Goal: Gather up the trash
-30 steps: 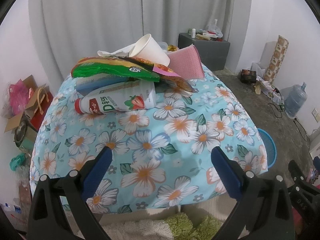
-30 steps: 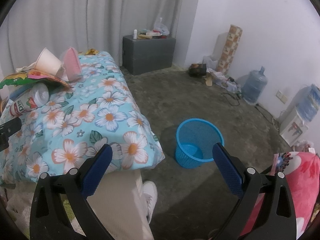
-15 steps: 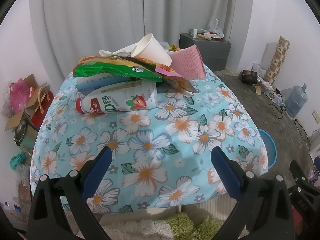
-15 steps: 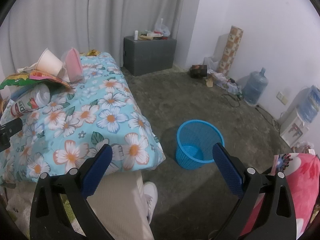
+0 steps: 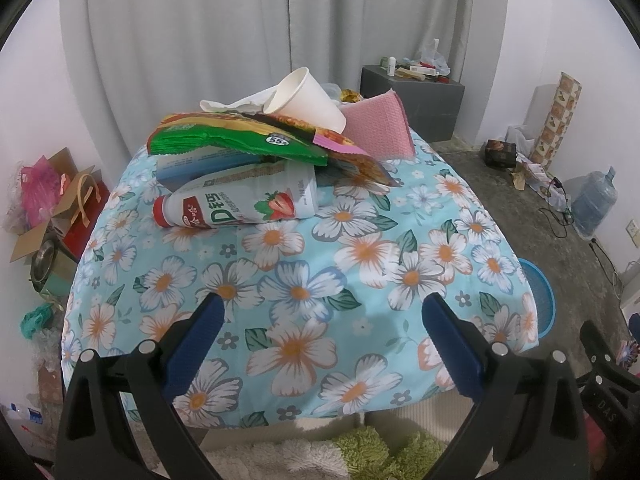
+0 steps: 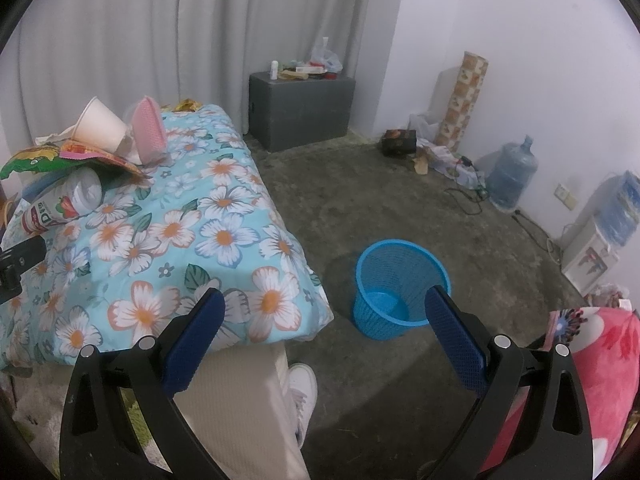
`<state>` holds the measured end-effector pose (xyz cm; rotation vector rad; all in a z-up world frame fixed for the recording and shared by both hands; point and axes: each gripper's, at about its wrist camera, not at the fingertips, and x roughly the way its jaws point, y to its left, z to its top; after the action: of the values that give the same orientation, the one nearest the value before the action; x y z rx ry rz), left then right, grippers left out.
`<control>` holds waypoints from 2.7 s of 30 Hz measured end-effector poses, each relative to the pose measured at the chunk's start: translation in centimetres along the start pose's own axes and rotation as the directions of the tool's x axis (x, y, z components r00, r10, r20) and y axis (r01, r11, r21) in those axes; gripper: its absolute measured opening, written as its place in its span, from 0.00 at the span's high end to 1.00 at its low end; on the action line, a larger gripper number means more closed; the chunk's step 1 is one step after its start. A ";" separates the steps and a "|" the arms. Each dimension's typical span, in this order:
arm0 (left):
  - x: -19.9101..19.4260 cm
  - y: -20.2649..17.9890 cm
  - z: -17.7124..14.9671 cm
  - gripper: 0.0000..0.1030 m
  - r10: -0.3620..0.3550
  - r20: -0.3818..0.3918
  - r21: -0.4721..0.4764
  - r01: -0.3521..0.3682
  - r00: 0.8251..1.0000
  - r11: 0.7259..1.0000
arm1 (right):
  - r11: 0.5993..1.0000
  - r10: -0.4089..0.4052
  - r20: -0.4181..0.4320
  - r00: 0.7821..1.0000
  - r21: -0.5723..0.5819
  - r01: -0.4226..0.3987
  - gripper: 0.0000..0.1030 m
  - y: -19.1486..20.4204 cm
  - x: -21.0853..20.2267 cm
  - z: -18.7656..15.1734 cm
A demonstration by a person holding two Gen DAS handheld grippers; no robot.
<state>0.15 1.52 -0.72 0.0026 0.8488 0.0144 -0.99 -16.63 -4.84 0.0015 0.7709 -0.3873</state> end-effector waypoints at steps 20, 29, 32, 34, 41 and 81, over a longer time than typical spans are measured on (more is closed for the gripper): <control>0.0 0.5 0.0 0.06 0.002 -0.003 -0.002 -0.002 1.000 1.000 | 1.000 0.001 -0.001 1.000 0.000 -0.001 0.07 0.1 0.0 0.0; 0.0 0.6 -0.1 0.06 0.002 -0.006 -0.002 -0.002 1.000 1.000 | 1.000 0.015 -0.002 1.000 0.007 -0.015 0.07 0.3 0.1 0.0; 0.1 0.9 -0.2 0.06 0.003 -0.004 -0.002 -0.003 1.000 1.000 | 0.999 0.049 -0.007 0.999 0.024 -0.049 0.07 0.3 0.3 -0.1; 0.0 1.0 -0.2 0.06 0.004 0.006 0.000 -0.004 1.000 1.000 | 0.997 0.067 -0.010 0.998 0.032 -0.067 0.07 0.4 0.4 0.1; -0.6 3.5 1.7 0.06 0.029 0.094 0.002 -0.029 0.995 1.000 | 0.993 0.114 0.031 0.993 0.038 -0.115 0.07 1.4 0.6 1.9; 16.9 16.9 22.3 0.54 -0.456 -0.365 -0.216 0.403 0.811 0.889 | 0.685 0.708 -0.146 0.691 -0.092 -0.722 0.51 15.7 16.8 19.8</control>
<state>27.86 18.68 1.50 -0.3282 1.2527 -0.3732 28.69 -10.59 -4.13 0.1889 0.8324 0.4346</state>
